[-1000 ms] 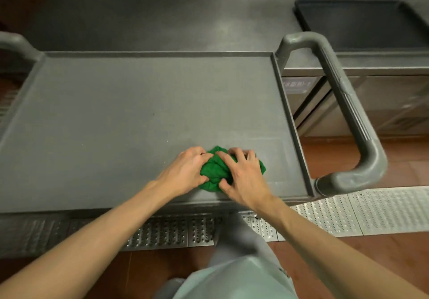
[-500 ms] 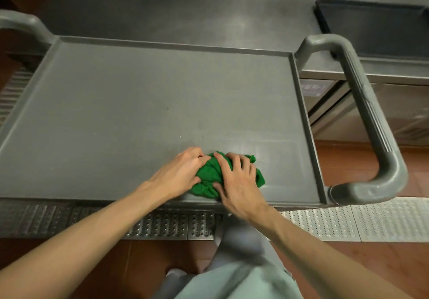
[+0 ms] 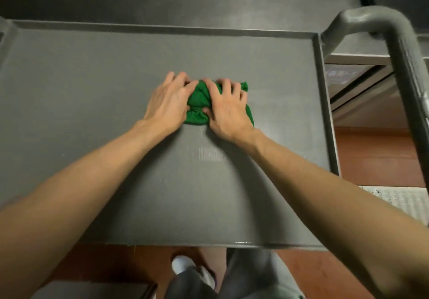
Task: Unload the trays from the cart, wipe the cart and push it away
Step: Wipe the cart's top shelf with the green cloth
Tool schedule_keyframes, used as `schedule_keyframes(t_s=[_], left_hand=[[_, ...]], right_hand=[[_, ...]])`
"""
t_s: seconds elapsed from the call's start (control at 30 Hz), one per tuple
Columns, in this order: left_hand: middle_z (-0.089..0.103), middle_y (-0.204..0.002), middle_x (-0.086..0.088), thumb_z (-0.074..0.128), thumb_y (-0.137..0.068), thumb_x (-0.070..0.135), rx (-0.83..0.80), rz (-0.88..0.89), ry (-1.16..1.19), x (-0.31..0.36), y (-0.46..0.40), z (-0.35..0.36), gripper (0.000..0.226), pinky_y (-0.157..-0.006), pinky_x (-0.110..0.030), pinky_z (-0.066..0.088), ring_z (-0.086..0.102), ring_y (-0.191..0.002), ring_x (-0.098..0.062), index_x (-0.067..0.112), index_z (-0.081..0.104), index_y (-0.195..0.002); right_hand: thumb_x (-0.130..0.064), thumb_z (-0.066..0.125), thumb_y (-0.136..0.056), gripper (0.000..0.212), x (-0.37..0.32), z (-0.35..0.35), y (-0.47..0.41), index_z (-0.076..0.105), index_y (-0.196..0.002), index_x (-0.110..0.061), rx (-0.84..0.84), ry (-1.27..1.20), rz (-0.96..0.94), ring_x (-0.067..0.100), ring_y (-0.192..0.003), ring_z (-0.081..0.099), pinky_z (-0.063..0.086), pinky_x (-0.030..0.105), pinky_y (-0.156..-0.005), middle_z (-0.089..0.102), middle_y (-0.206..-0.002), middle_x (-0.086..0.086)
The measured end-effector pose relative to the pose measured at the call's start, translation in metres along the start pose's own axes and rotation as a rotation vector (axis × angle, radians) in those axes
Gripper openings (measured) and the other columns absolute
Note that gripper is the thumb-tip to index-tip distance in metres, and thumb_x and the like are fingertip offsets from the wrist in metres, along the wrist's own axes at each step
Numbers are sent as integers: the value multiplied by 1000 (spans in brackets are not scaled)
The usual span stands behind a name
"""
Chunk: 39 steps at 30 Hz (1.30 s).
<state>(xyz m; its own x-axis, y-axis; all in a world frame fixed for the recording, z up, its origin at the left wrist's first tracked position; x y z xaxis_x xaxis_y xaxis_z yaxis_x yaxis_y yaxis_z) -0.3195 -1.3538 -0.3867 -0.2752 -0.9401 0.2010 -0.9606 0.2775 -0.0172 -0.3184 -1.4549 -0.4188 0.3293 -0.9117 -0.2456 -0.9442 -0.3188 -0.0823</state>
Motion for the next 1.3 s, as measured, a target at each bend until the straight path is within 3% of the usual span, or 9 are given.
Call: schedule_keyframes(t_s=[0.23,0.43,0.53,0.77,0.9,1.03,1.17,1.3], left_hand=[[50,-122,-14,61,-77,4,52,-103,-57,-39,-73,-7,60,-73,-50,49,44,-110,-38,22,49,-133],[44,-126,-15,57,-82,8,129,-207,-84,-69,-108,-13,54,-74,-48,45,44,-111,-36,19,45,-133],[45,-126,-18,60,-77,2,138,-170,-97,-74,-120,-16,59,-74,-51,47,43,-113,-38,16,46,-132],[53,-120,-22,60,-75,7,119,-189,-39,-84,-125,-13,47,-91,-47,43,52,-110,-42,14,57,-122],[63,-108,-25,64,-74,10,32,-134,-27,-67,-102,-14,40,-83,-48,47,57,-104,-45,14,64,-113],[67,-104,-20,66,-71,12,-57,12,59,-23,-49,-3,42,-79,-44,49,60,-101,-42,20,66,-112],[64,-100,-13,63,-72,10,-156,219,107,48,0,16,43,-75,-42,51,61,-96,-39,25,65,-112],[62,-97,-10,67,-72,16,-258,441,129,128,40,31,35,-67,-36,46,62,-92,-36,22,65,-107]], right_hand=[[-52,50,-83,66,19,-3,-92,41,-143,-27,82,118,-144,37,-118,44,30,50,-91,50,-134,10],[-50,53,-82,66,18,-2,-149,40,-143,-27,90,119,-185,37,-121,42,30,49,-93,45,-138,12],[-46,52,-83,63,17,-1,-162,40,-141,-25,103,120,-188,38,-118,42,32,48,-89,46,-135,13],[-47,51,-84,62,19,1,-150,40,-142,-27,85,48,-83,37,-120,40,38,48,-88,43,-138,10],[-52,55,-82,64,17,-4,-117,44,-140,-25,-6,-16,-109,39,-115,40,47,54,-89,44,-134,13],[-56,56,-84,66,17,-12,-39,47,-139,-20,-20,-24,-118,38,-103,43,42,50,-92,49,-124,16],[-55,63,-85,66,38,-26,66,49,-137,-16,-5,-94,11,32,-98,42,39,42,-94,49,-119,13],[-60,59,-84,64,66,-43,161,50,-134,-21,-5,-80,169,29,-99,43,41,46,-91,48,-119,9]])
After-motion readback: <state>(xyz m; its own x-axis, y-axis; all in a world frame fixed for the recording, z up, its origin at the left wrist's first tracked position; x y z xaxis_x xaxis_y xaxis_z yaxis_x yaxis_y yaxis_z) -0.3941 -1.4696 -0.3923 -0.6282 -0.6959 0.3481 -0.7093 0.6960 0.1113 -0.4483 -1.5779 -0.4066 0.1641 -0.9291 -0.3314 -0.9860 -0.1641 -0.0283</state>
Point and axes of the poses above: each hand's wrist, its own y-axis away from the middle knuckle, its own z-axis out of the palm, x = y × z, the point moved 10 cm from there along -y, towards the middle knuckle
